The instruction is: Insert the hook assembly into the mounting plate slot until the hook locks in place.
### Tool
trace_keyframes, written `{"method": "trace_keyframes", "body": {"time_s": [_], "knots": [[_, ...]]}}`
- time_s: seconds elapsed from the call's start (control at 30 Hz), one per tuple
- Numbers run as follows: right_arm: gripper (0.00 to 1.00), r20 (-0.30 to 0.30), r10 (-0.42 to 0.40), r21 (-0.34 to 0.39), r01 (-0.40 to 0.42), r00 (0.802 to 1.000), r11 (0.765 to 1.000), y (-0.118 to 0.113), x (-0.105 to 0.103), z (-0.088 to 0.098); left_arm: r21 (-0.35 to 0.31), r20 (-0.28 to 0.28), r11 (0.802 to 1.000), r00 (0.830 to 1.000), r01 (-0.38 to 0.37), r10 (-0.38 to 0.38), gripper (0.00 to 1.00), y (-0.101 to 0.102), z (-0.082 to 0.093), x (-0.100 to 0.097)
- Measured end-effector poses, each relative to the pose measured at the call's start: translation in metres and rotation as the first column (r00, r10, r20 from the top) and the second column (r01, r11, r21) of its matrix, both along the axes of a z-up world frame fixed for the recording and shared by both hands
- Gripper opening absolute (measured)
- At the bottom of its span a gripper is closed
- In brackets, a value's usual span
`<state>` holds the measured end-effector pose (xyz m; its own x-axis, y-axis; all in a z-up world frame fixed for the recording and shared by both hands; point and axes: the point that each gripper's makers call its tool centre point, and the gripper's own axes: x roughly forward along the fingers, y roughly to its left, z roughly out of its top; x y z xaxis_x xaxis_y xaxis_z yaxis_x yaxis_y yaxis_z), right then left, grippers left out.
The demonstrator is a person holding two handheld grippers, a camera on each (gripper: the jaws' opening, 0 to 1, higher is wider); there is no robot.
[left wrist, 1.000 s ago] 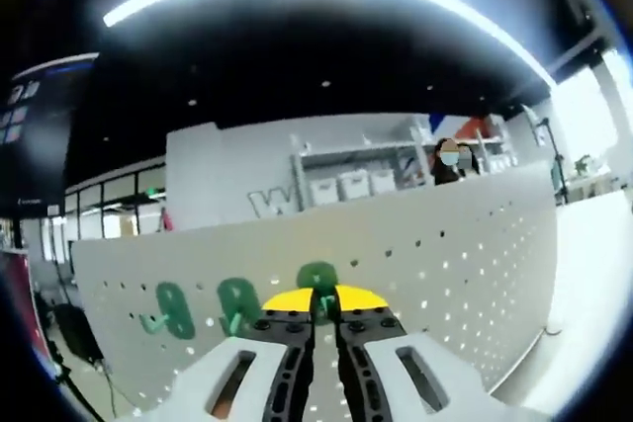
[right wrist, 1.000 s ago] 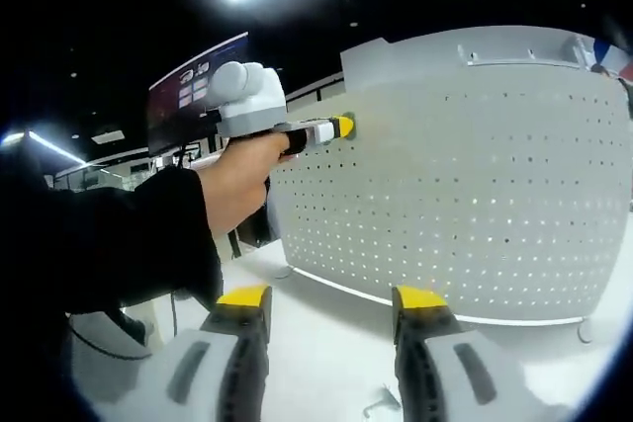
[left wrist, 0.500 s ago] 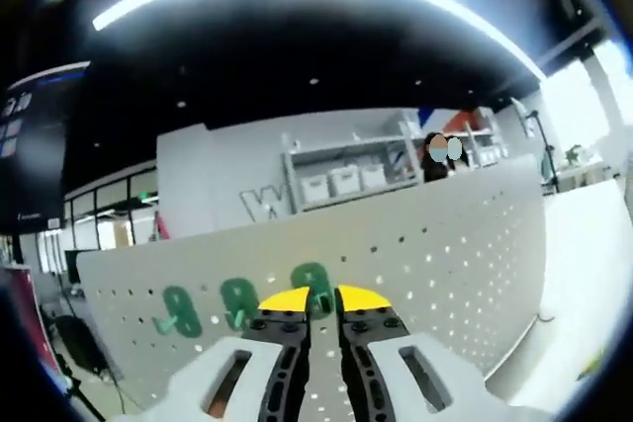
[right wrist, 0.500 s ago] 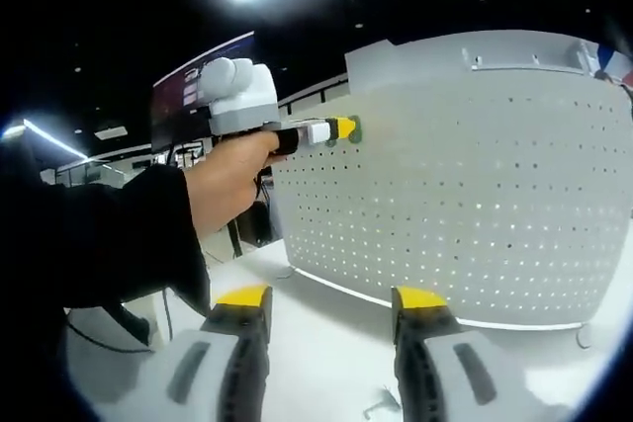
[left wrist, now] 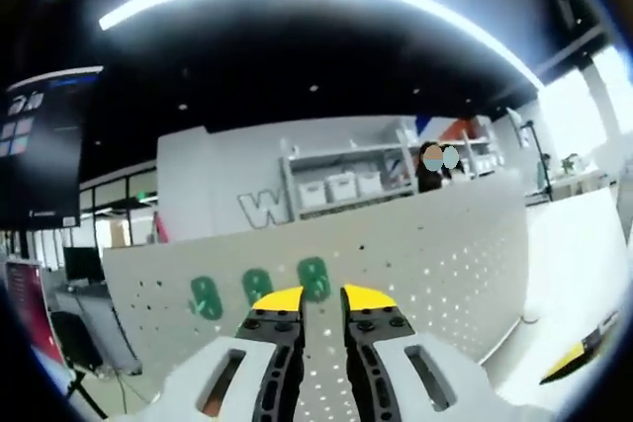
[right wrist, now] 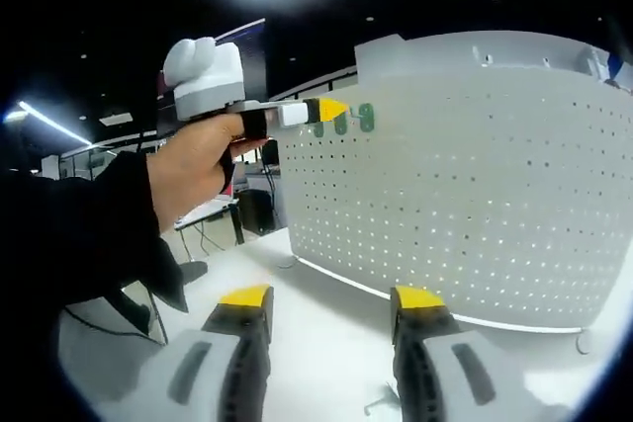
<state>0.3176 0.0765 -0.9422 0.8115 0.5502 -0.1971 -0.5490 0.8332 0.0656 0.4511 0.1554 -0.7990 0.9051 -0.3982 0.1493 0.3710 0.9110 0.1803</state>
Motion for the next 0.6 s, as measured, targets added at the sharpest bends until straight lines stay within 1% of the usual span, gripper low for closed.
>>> {"method": "trace_keyframes", "body": {"time_s": [0.13,0.23,0.4,0.6], "knots": [[0.45,0.004,0.005,-0.016,-0.005,1.000,1.000,0.002,0.000,-0.001,-0.008,-0.002,1.000,1.000,0.016,-0.016,0.14,0.005,0.001,-0.013],[0.45,0.003,0.007,-0.029,-0.007,1.000,1.000,0.003,-0.001,-0.004,-0.030,-0.011,0.999,1.000,0.026,-0.027,0.14,0.011,0.001,-0.023],[0.45,0.003,0.009,-0.045,-0.009,1.000,0.999,0.004,0.000,-0.007,-0.021,-0.007,0.999,0.999,0.044,-0.044,0.14,0.017,0.000,-0.040],[0.44,0.005,0.016,-0.071,-0.016,1.000,0.997,0.007,-0.002,-0.010,-0.018,-0.022,0.996,0.996,0.082,-0.082,0.14,0.021,-0.010,-0.065]]}}
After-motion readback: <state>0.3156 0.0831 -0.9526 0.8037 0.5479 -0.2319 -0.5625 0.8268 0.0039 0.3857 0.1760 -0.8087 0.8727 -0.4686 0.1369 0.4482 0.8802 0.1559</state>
